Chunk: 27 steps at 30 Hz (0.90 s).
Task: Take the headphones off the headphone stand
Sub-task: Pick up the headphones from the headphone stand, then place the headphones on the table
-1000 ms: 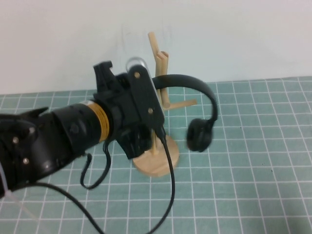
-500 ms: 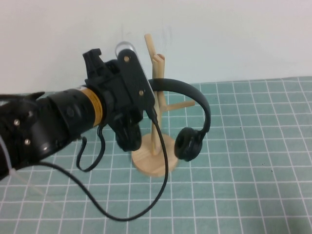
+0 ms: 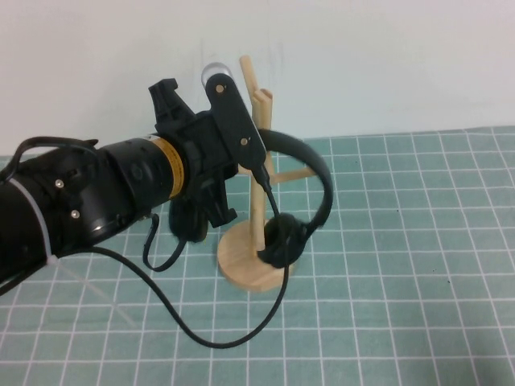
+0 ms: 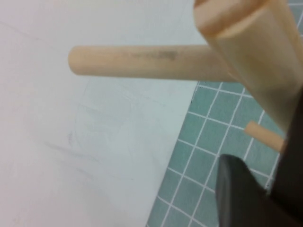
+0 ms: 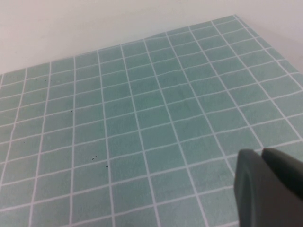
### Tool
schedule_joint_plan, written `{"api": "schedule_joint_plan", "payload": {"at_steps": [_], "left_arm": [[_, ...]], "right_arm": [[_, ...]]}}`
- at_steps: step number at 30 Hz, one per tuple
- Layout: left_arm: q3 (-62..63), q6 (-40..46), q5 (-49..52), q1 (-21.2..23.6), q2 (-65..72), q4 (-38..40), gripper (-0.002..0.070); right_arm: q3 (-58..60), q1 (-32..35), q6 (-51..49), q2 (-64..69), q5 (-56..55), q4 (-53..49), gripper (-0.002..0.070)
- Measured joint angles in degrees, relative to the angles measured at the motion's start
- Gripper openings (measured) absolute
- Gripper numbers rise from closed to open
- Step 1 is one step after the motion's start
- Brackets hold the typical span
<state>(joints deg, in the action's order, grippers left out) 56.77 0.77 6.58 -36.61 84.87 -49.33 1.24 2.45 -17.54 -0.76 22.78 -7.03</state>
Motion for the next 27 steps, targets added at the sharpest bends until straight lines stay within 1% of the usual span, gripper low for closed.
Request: {"api": "schedule_joint_plan", "payload": {"at_steps": [1, 2, 5, 11, 14, 17, 20, 23, 27], "left_arm": [[0.0, 0.0, -0.2, 0.0, 0.0, -0.1, 0.0126], [0.0, 0.0, -0.2, 0.0, 0.0, -0.1, 0.0116], [0.0, -0.8, -0.7, 0.1, 0.0, -0.1, 0.0052], [0.0, -4.0, -1.3, 0.1, -2.1, 0.0, 0.0045], [0.0, -5.1, 0.2, -0.6, -4.4, 0.0, 0.0045], [0.0, -5.5, 3.9, -2.7, -7.3, 0.1, 0.0045], [0.0, -6.6, 9.7, -5.6, -10.8, 0.7, 0.0045], [0.0, -7.3, 17.6, -10.0, -15.2, 2.8, 0.0045], [0.0, -9.8, 31.8, -16.7, -20.5, 8.9, 0.0045]], "right_arm": [[0.0, 0.0, 0.0, 0.0, 0.0, 0.0, -0.0008], [0.0, 0.0, 0.0, 0.0, 0.0, 0.0, -0.0008], [0.0, 0.0, 0.0, 0.0, 0.0, 0.0, -0.0008], [0.0, 0.0, 0.0, 0.0, 0.0, 0.0, -0.0008], [0.0, 0.0, 0.0, 0.0, 0.0, 0.0, -0.0008], [0.0, 0.0, 0.0, 0.0, 0.0, 0.0, -0.0008], [0.0, 0.0, 0.0, 0.0, 0.0, 0.0, -0.0008], [0.0, 0.0, 0.0, 0.0, 0.0, 0.0, -0.0008], [0.0, 0.0, 0.0, 0.0, 0.0, 0.0, -0.0008]]}}
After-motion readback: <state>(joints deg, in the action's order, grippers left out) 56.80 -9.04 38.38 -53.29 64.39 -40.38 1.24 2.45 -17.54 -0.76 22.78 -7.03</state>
